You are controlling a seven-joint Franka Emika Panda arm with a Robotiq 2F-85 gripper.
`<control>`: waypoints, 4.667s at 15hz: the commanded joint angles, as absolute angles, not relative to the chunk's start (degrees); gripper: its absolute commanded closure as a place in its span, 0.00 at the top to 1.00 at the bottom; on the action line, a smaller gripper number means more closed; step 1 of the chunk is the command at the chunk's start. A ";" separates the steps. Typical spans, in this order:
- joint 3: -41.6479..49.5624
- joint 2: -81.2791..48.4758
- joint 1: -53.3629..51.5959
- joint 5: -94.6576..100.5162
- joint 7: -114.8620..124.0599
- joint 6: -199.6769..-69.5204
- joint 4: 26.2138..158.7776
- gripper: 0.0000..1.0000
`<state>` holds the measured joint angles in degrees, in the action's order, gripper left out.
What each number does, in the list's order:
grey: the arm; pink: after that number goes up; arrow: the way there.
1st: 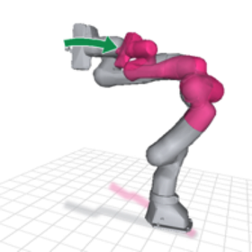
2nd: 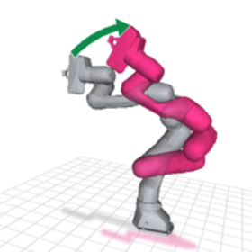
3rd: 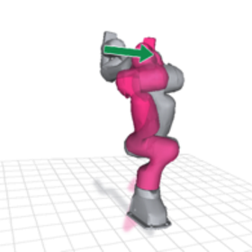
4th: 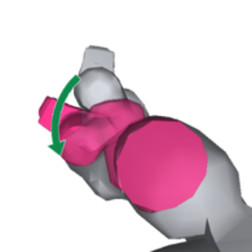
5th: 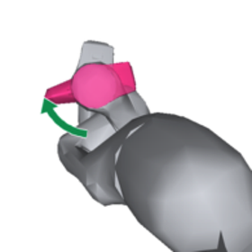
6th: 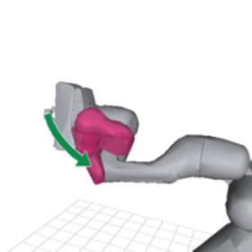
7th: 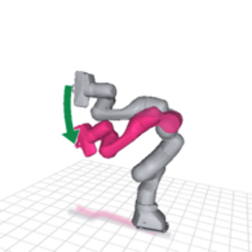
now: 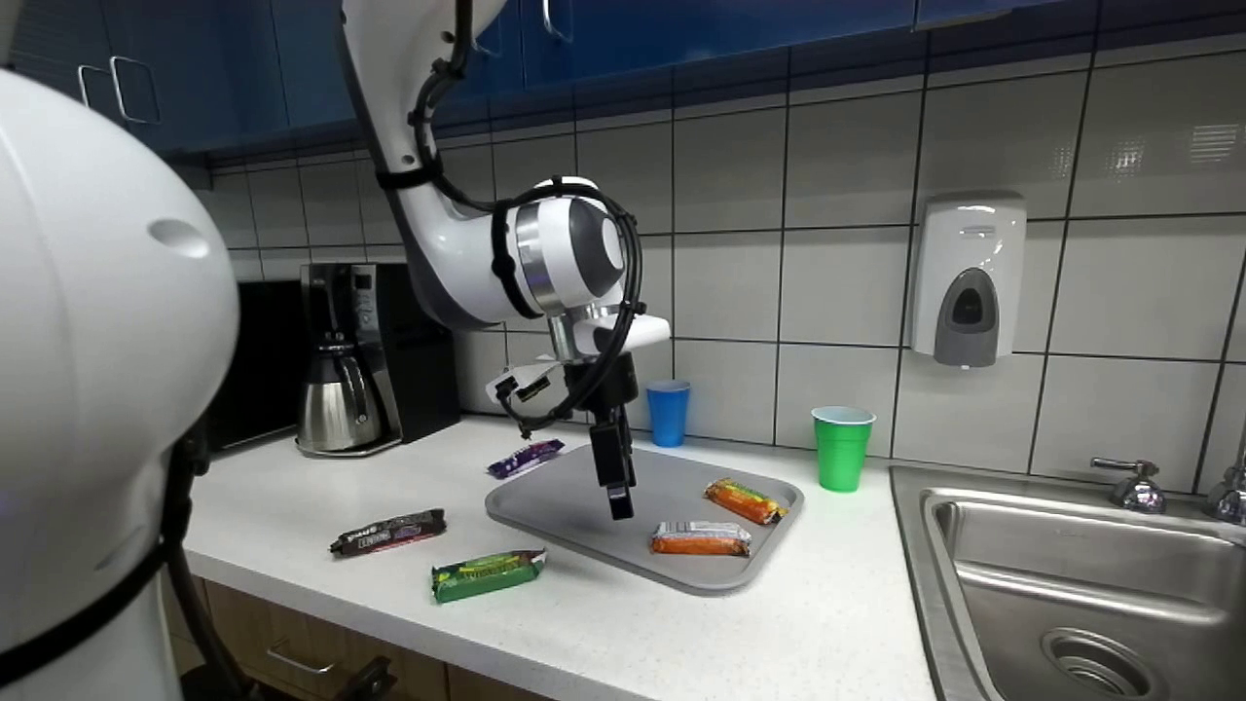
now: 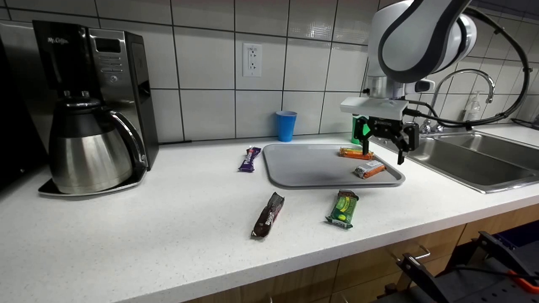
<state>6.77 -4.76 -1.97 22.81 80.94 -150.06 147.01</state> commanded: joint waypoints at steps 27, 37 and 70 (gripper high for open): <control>13.68 -27.74 -2.81 18.67 77.72 -153.76 126.72 1.00; 14.76 -28.65 -3.61 16.26 77.47 -154.64 126.18 0.27; 15.39 -9.07 -7.67 24.34 78.22 -153.73 143.14 0.17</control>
